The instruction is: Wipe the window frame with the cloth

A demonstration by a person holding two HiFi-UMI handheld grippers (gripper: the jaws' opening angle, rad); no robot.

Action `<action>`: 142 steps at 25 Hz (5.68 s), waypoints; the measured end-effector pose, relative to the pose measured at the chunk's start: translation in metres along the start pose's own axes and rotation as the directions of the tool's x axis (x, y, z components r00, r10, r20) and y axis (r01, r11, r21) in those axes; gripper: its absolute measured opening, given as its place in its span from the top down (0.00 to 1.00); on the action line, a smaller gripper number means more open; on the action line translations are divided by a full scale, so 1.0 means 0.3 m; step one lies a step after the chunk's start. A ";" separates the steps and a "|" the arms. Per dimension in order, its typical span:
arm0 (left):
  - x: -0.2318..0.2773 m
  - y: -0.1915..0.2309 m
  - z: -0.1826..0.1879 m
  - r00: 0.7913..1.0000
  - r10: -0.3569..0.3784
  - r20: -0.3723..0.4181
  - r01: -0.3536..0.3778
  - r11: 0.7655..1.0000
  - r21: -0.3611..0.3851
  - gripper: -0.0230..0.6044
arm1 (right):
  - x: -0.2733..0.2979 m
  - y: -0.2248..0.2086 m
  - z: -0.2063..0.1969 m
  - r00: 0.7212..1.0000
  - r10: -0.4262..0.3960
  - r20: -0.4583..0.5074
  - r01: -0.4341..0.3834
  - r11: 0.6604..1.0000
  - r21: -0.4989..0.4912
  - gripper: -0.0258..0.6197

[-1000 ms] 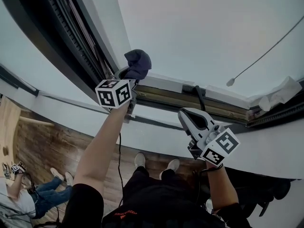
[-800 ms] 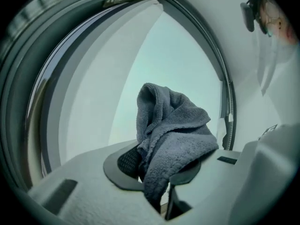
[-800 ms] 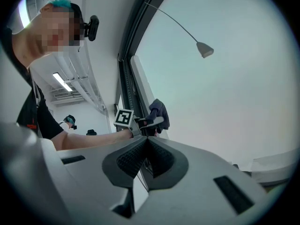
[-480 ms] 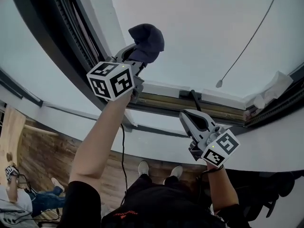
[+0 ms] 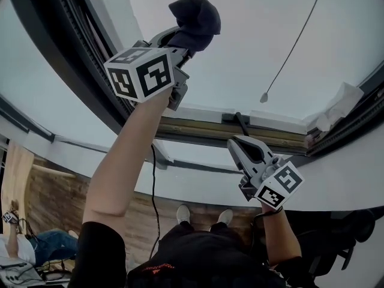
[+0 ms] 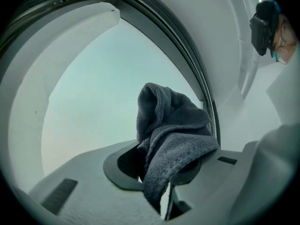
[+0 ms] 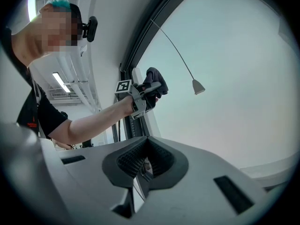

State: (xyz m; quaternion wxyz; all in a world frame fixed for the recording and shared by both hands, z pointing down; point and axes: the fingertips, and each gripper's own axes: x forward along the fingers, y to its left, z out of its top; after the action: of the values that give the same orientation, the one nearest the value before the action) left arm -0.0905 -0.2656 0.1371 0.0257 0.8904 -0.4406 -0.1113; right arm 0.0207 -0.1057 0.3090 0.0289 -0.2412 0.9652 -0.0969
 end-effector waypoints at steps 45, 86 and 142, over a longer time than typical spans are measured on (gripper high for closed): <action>0.013 0.102 -0.777 0.964 -0.042 -0.263 -0.037 0.956 -0.290 0.82 | -0.005 -0.113 -0.159 0.993 -0.081 -0.087 0.088 0.993 0.078 0.96; 0.169 -0.251 -0.451 0.962 -0.247 -0.115 0.231 0.963 -0.137 0.82 | -0.169 -0.158 -0.073 0.991 -0.137 -0.015 0.137 0.989 0.052 0.96; 0.243 -0.211 -1.240 0.873 -0.272 -0.405 0.017 0.847 -0.532 0.82 | -0.340 -0.320 -0.259 0.964 -0.236 -0.125 0.253 0.957 0.139 0.96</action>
State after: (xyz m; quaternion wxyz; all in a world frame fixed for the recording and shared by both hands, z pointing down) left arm 0.0838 -0.3040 0.4775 0.3576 0.8826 -0.3051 -0.0093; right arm 0.1470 -0.1271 0.4053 -0.0168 -0.3503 0.9177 -0.1868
